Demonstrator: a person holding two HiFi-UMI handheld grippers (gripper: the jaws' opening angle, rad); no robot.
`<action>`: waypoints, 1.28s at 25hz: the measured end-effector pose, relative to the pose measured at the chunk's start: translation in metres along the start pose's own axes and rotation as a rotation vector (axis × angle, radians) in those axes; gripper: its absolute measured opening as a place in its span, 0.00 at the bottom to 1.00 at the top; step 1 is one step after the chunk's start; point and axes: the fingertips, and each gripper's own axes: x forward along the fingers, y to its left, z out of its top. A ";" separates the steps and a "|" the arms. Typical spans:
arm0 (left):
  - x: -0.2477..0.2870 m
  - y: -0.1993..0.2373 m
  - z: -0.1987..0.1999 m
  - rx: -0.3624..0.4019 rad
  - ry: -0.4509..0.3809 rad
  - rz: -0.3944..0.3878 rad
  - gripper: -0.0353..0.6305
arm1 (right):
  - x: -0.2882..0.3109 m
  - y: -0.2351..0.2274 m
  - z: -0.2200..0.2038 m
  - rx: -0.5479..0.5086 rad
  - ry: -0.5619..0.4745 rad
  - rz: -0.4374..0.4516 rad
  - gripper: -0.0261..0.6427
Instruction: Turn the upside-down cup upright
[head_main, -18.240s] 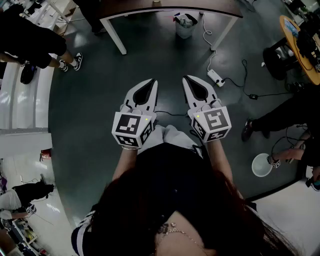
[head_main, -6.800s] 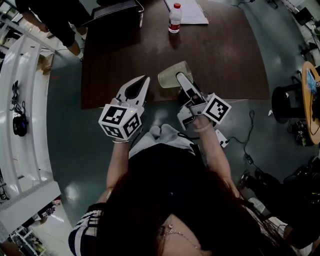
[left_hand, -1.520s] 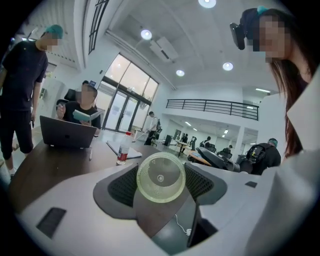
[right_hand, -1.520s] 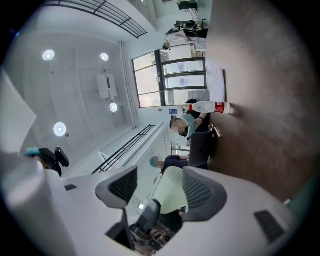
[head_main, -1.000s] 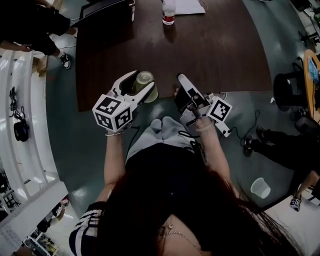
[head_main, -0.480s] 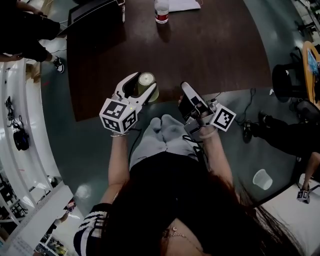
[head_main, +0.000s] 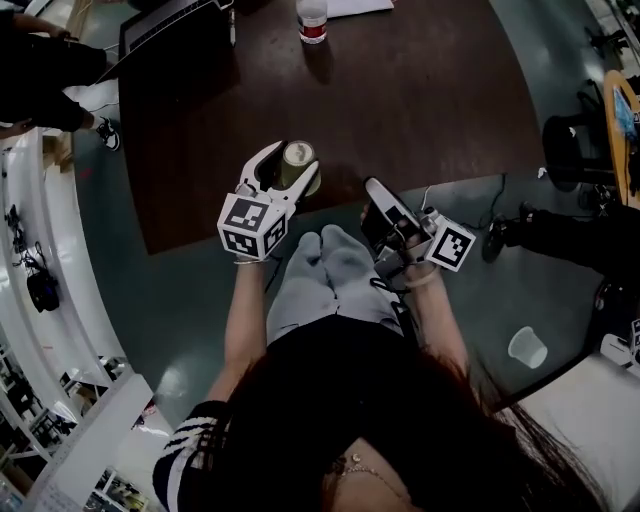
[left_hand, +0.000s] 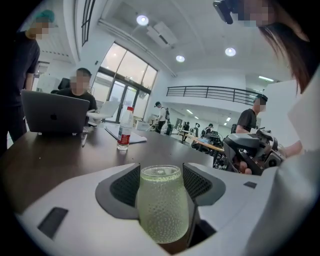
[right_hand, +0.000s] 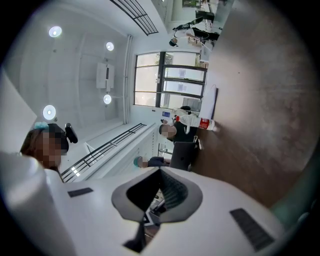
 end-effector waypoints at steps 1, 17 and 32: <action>0.003 -0.001 -0.002 0.009 0.000 -0.002 0.47 | -0.001 -0.001 0.000 0.000 0.003 -0.003 0.06; 0.025 0.007 -0.024 0.070 -0.051 0.008 0.47 | -0.021 -0.006 -0.019 0.076 0.037 0.011 0.06; 0.002 0.005 -0.038 0.072 -0.060 0.028 0.47 | -0.024 -0.007 -0.040 0.101 0.056 0.028 0.06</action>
